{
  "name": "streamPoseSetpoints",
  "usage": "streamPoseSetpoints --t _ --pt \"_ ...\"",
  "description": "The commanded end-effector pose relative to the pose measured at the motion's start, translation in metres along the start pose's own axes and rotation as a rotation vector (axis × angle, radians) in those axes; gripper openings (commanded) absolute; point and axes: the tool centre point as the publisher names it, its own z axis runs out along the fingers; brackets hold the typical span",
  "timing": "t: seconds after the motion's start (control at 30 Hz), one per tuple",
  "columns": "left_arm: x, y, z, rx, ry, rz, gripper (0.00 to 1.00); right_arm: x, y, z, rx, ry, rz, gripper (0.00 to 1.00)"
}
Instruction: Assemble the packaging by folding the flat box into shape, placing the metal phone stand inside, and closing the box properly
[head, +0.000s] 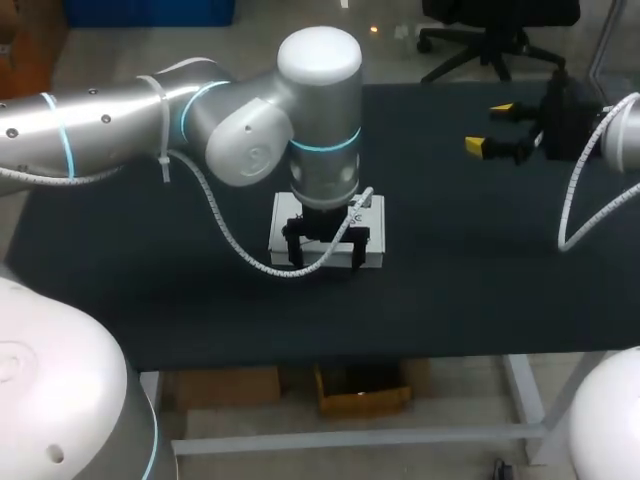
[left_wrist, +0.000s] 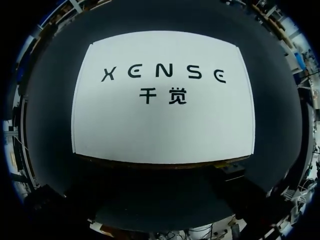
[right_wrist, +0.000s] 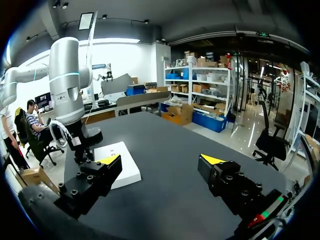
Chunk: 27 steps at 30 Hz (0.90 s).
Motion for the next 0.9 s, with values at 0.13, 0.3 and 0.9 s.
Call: streamPoseSetpoints --t 0.13,0.3,0.9 --pt "0.003 -0.029 0.003 -0.023 -0.01 -0.011 1.0 0.0 -0.001 -0.001 -0.003 0.001 -0.001 1.0" --pt "0.002 -0.05 0.003 -0.023 -0.013 -0.022 1.0 0.0 -0.001 -0.001 -0.003 0.001 -0.001 1.0" --pt "-0.006 -0.123 0.008 -0.026 -0.019 -0.055 1.0 0.0 -0.001 -0.001 -0.003 0.001 -0.001 1.0"
